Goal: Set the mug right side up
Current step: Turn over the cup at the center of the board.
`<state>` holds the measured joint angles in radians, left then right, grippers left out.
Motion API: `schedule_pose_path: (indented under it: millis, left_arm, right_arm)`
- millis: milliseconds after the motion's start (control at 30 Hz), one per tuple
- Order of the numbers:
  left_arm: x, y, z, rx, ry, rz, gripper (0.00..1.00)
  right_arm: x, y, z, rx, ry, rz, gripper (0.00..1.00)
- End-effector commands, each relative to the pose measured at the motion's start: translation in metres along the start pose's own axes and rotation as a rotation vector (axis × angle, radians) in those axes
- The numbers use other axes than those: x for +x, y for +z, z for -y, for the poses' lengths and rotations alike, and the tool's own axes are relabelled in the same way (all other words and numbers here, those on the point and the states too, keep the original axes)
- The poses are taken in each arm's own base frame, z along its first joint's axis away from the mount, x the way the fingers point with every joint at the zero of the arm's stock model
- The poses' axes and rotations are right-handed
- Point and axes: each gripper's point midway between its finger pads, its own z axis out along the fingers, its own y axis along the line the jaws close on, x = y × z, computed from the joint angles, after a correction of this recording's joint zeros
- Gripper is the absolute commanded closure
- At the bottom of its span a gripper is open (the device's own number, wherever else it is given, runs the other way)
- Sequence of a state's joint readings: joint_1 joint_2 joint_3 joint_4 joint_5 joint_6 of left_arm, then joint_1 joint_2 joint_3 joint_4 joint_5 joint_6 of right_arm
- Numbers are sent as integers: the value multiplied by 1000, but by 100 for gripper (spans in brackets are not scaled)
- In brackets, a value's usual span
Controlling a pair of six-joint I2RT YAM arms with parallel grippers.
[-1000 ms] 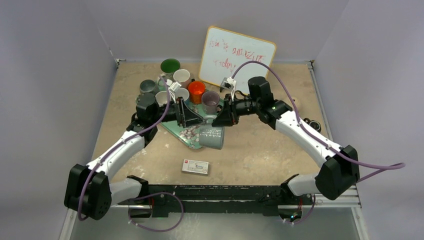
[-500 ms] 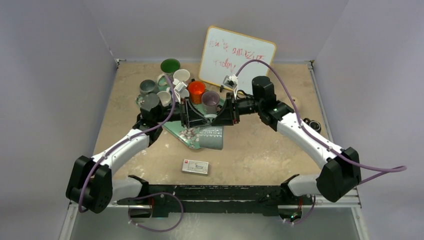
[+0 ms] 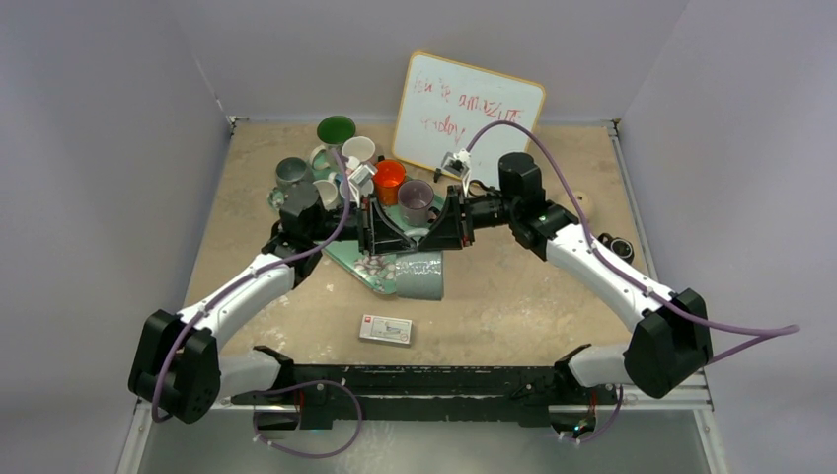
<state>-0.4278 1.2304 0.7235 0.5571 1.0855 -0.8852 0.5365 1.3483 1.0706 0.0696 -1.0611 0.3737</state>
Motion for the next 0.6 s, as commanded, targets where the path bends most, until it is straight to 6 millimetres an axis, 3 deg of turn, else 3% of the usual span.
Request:
schedule_pose_path:
  millis: [0,200,567]
  left_arm:
    - [-1,-1,2,-95,23,-17,100]
    - [-4,-4,1,-136,29,17,100]
    - [2,-10,-18,-241,10,26,100]
  right_arm:
    - [-14,3,-7,-19,-103,43,100]
    - [-2,7,17,40,-18,40,78]
    - [-12,-9,28,117,44,122,35]
